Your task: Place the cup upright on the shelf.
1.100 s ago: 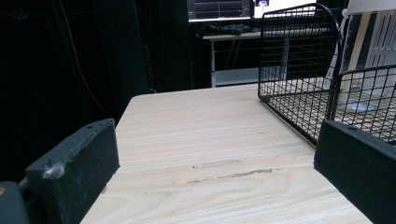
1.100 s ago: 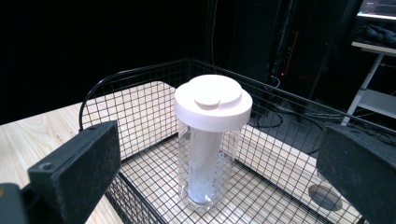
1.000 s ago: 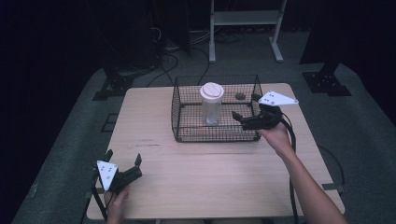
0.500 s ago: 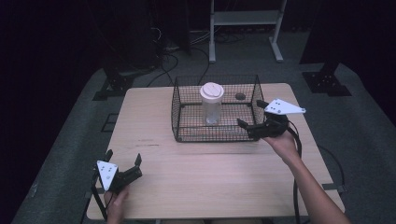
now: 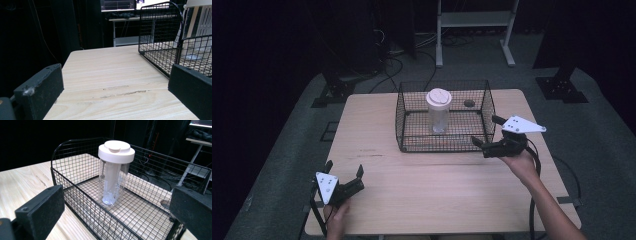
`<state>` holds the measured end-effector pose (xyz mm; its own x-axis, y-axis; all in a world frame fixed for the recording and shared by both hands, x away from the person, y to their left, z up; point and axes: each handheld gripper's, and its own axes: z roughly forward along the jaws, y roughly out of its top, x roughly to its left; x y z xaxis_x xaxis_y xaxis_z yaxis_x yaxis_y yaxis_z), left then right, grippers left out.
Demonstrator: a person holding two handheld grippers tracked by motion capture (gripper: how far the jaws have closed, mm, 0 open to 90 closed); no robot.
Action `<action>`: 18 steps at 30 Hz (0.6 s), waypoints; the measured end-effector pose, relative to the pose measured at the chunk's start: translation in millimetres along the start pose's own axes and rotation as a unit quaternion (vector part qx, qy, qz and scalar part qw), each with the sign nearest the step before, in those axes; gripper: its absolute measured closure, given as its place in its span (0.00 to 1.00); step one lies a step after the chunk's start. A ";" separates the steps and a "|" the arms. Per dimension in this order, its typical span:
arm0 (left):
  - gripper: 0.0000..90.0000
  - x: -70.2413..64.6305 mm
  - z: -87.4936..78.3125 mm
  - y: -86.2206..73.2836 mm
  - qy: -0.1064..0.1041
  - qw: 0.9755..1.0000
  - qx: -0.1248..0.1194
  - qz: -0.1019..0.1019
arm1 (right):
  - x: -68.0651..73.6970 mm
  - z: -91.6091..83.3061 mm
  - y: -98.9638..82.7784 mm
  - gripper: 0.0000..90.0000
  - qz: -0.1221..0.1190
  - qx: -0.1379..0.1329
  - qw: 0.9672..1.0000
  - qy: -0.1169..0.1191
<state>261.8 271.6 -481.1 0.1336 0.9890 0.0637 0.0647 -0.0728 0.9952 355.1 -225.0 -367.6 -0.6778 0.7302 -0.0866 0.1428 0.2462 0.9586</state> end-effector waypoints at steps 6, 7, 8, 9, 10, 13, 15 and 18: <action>0.00 0.0 0.0 0.0 0.000 1.000 0.000 0.000 | 3.8 -8.8 -5.9 0.00 0.001 -0.004 1.000 0.001; 0.00 0.0 0.0 0.0 0.000 1.000 0.000 0.000 | 3.8 -8.8 -5.9 0.00 0.001 -0.004 1.000 0.001; 0.00 0.0 0.0 0.0 0.000 1.000 0.000 0.000 | 5.3 -11.3 -8.4 0.00 0.000 -0.004 1.000 0.000; 0.00 0.0 0.0 0.0 0.000 1.000 0.000 0.000 | 5.3 -11.3 -8.4 0.00 0.000 -0.004 1.000 0.000; 0.00 0.0 0.0 0.0 0.000 1.000 0.000 0.000 | 6.2 -13.2 -10.6 0.00 0.000 -0.003 1.000 0.000; 0.00 -0.2 -0.1 0.0 0.001 1.000 0.000 0.001 | 7.2 -15.8 -13.4 0.00 -0.001 -0.005 1.000 -0.003; 0.00 -0.2 0.0 0.0 0.001 1.000 0.000 0.000 | 7.9 -17.7 -16.5 0.00 0.001 -0.004 1.000 -0.002; 0.00 0.1 0.0 0.0 0.000 1.000 0.000 0.000 | 8.5 -20.1 -21.2 0.00 0.003 -0.004 1.000 -0.003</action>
<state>261.9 271.6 -481.2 0.1326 0.9892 0.0629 0.0651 -0.0721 0.9953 331.9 -236.9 -383.3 -0.6723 0.7356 -0.0830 0.1406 0.2370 0.9613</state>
